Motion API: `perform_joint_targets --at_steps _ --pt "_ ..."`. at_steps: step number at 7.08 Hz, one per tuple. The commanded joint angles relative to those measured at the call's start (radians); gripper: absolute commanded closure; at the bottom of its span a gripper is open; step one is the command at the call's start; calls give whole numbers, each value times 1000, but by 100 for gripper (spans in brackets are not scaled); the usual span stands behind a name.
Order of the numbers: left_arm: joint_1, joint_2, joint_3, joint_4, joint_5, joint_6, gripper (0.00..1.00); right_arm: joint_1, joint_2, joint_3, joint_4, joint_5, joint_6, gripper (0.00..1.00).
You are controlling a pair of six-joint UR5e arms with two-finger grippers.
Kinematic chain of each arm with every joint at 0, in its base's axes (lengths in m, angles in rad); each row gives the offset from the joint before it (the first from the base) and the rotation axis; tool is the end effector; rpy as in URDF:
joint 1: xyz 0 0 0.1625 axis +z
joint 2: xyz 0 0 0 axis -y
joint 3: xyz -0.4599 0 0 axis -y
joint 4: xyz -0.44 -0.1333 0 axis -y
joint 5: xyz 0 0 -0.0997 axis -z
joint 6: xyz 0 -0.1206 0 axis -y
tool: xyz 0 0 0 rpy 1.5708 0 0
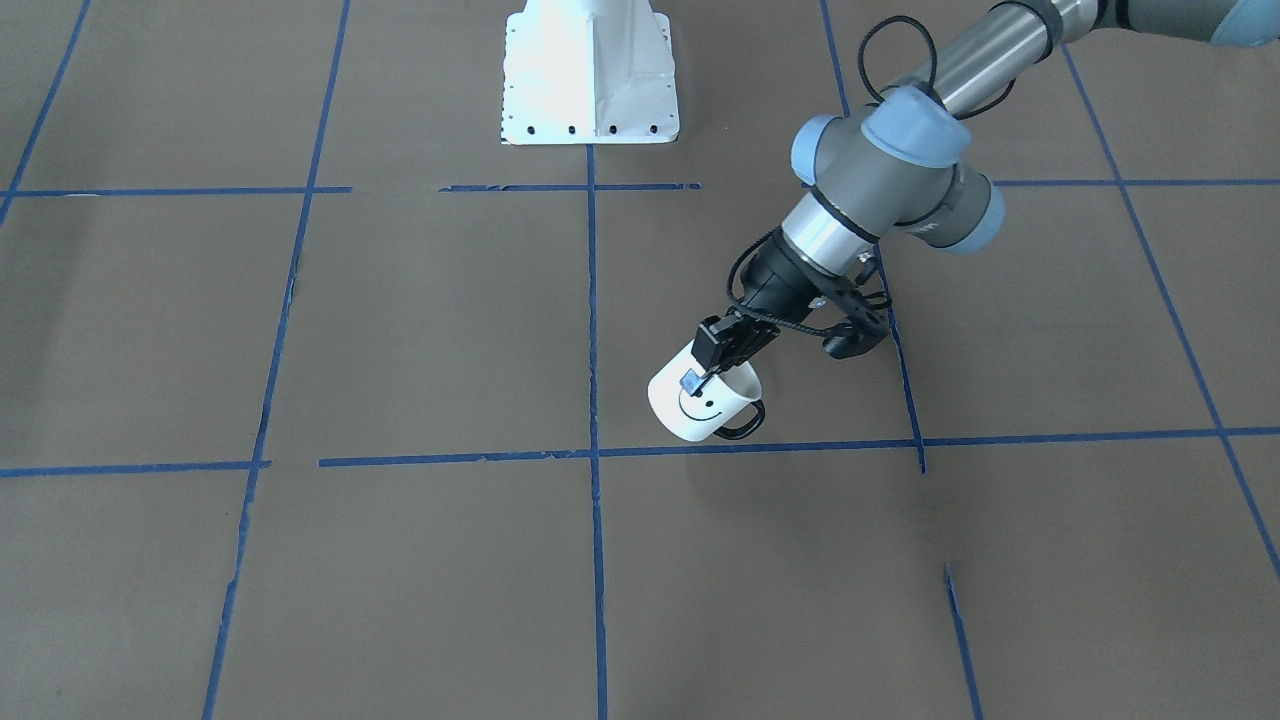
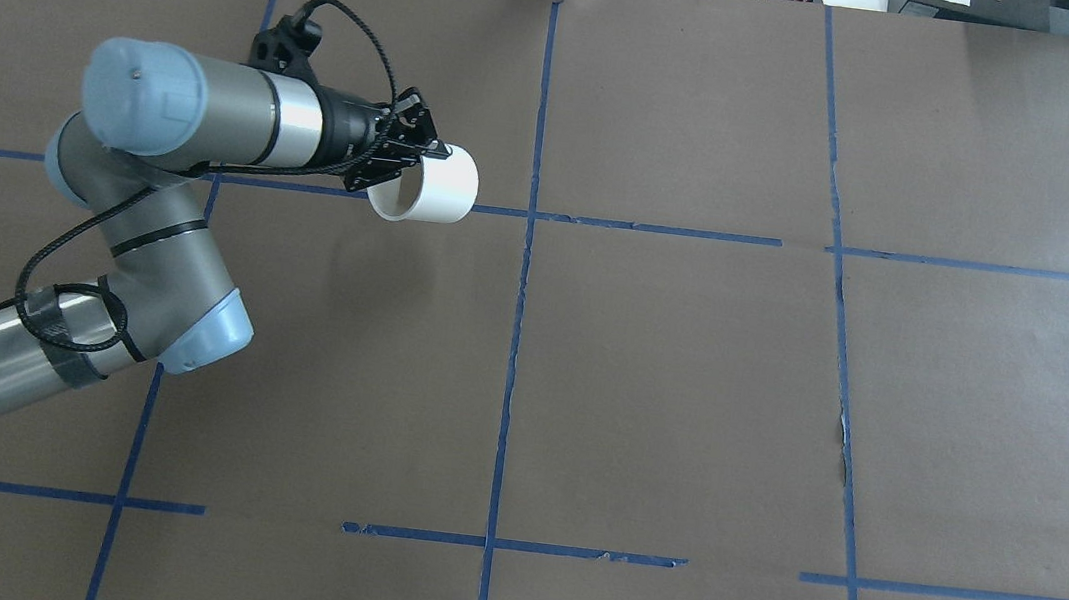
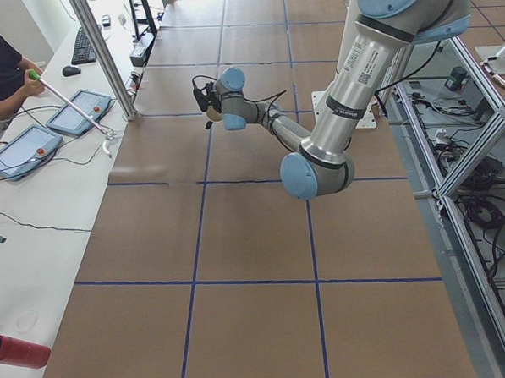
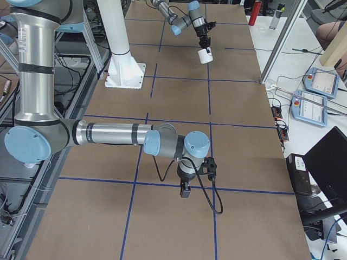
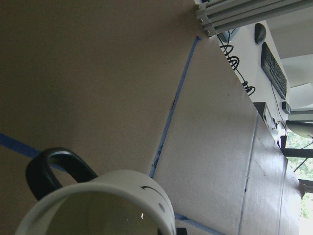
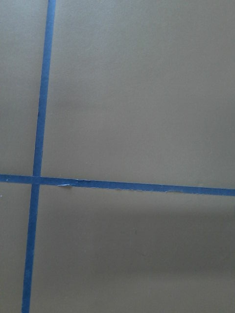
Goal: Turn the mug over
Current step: 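Lift the mug with the left gripper and swing it toward the table center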
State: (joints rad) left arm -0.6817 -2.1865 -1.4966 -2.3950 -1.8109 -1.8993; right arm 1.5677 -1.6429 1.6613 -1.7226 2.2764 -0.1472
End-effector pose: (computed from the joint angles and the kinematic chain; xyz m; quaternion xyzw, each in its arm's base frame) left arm 0.5379 -0.5712 0.2374 0.0186 0.6330 -0.3066 0.7106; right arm 0.0536 -0.4936 0.7174 -0.0376 -0.3484 -0.0473 0.9354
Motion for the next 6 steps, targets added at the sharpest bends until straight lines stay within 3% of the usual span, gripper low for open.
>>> perform_joint_targets --at_steps 1,2,3,4,6 --pt "95 -172 1 472 76 55 100 0 0 0 0 0 0 0" --pt "132 -232 10 645 103 75 100 0 0 0 0 0 0 0" --pt "164 -301 56 794 101 226 100 0 0 0 0 0 0 0" --pt "166 -367 100 871 96 337 100 0 0 0 0 0 0 0" --pt "213 -398 149 869 100 352 100 0 0 0 0 0 0 0"
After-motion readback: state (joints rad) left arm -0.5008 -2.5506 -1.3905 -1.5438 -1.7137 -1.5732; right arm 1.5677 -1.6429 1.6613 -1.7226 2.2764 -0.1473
